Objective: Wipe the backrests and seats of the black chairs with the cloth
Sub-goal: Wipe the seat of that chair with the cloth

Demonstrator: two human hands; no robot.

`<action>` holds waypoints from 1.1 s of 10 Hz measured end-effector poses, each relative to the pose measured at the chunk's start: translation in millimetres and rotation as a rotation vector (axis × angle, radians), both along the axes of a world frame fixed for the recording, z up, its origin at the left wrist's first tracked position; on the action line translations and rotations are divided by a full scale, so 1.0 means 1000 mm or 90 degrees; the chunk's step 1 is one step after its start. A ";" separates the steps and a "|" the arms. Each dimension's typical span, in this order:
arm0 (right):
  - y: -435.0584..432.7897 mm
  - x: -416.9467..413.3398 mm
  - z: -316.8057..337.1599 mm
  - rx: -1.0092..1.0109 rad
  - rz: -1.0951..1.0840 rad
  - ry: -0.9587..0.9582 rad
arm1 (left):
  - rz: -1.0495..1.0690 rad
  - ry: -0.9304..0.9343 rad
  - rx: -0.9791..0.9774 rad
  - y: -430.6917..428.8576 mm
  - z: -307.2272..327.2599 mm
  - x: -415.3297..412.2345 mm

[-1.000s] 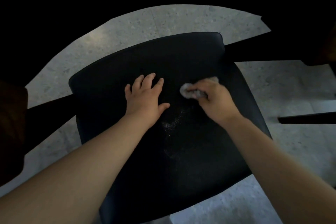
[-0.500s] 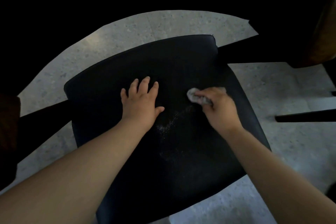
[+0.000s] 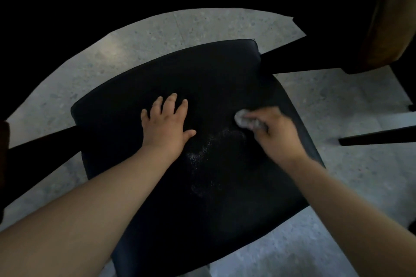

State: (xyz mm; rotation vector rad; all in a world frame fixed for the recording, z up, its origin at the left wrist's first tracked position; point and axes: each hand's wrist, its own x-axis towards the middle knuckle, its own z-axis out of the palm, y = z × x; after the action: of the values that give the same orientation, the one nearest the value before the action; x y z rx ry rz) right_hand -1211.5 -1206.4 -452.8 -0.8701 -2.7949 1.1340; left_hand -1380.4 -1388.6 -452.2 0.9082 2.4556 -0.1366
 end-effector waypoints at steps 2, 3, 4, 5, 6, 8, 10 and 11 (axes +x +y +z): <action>0.014 0.012 0.024 -0.044 -0.074 0.073 | -0.004 0.008 0.002 -0.001 -0.003 0.001; 0.054 -0.011 -0.001 0.078 -0.159 0.056 | -0.003 0.008 0.005 -0.002 -0.003 0.001; 0.044 -0.013 -0.019 0.045 -0.205 0.025 | -0.004 0.011 0.005 -0.001 -0.002 0.001; 0.006 0.011 -0.012 0.043 -0.129 0.010 | -0.004 0.010 0.001 0.000 -0.001 0.001; -0.013 0.033 0.008 -0.021 -0.053 0.021 | -0.007 0.010 -0.013 0.001 0.001 0.001; 0.047 0.022 0.001 0.098 -0.284 -0.012 | 0.001 0.007 -0.020 0.002 0.001 0.002; 0.003 0.048 -0.001 0.055 -0.215 -0.038 | 0.000 0.006 -0.021 0.005 0.004 0.002; -0.018 0.066 0.009 -0.013 -0.142 -0.026 | -0.013 -0.003 0.031 0.007 0.009 0.007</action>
State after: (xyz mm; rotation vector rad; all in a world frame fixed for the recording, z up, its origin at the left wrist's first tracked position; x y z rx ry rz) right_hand -1145.3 -1223.9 -443.4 -1.1843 -2.6363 1.1237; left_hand -1373.6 -1381.8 -443.6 0.9538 2.4560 -0.0825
